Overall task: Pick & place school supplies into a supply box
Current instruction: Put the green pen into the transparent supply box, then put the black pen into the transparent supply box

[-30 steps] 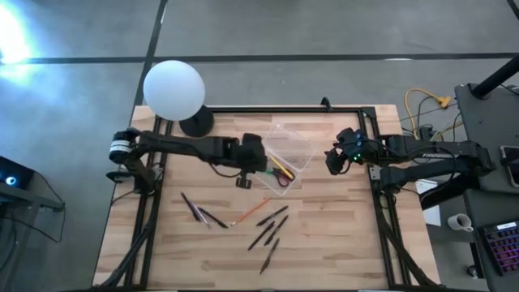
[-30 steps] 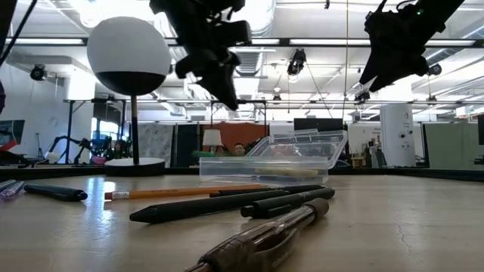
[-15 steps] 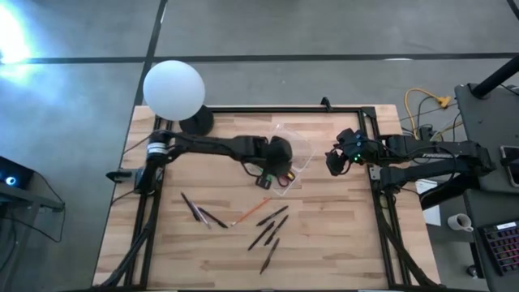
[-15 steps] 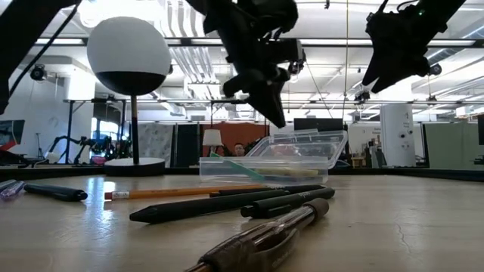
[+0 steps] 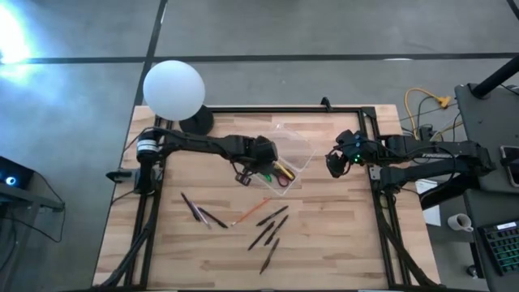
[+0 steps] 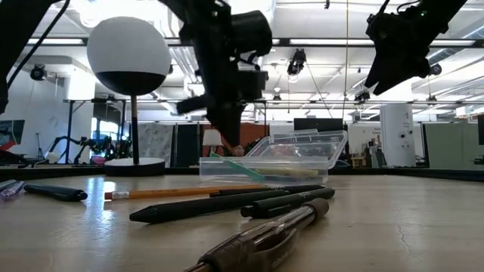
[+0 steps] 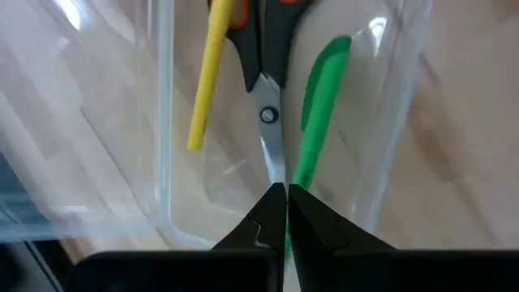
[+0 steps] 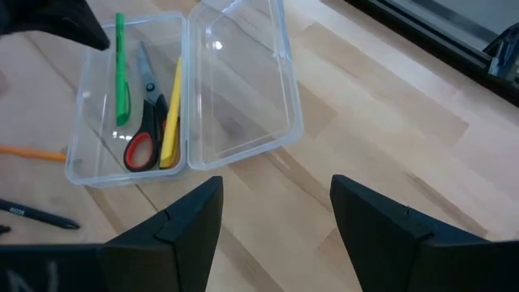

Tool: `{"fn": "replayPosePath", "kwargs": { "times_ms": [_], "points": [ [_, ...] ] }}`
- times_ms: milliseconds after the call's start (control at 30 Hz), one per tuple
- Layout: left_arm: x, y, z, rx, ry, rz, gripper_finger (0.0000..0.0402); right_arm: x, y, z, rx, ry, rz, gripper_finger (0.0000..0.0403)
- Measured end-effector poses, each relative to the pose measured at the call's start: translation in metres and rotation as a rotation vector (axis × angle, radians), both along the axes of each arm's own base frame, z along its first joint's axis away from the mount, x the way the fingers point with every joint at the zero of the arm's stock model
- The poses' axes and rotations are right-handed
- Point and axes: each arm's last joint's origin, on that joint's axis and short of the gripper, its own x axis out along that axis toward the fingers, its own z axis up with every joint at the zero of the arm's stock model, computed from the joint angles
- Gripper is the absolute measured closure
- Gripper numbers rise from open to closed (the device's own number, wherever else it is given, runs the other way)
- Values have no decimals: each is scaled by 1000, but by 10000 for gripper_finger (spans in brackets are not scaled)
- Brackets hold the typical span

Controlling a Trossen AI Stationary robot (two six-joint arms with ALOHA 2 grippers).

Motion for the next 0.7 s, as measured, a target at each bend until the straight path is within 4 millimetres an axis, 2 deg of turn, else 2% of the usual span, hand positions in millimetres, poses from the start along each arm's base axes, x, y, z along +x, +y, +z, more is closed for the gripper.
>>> {"fn": "replayPosePath", "kwargs": {
  "times_ms": [133,233,333,467,600,700],
  "points": [
    [-5,3,-18,59,54,-62,401,0,0,0,1,0,-1,184],
    [-8,3,-23,59,70,-63,393,0,0,0,6,-3,-8,184],
    [-10,3,-19,42,58,-26,369,0,0,-1,10,-5,-14,184],
    [-6,4,0,35,-6,12,324,0,0,-1,10,-5,-14,184],
    [-8,7,1,33,6,21,284,0,0,-1,1,-3,-19,184],
    [-10,9,1,30,18,28,271,0,-1,-1,-3,-6,-30,184]
  ]
}}
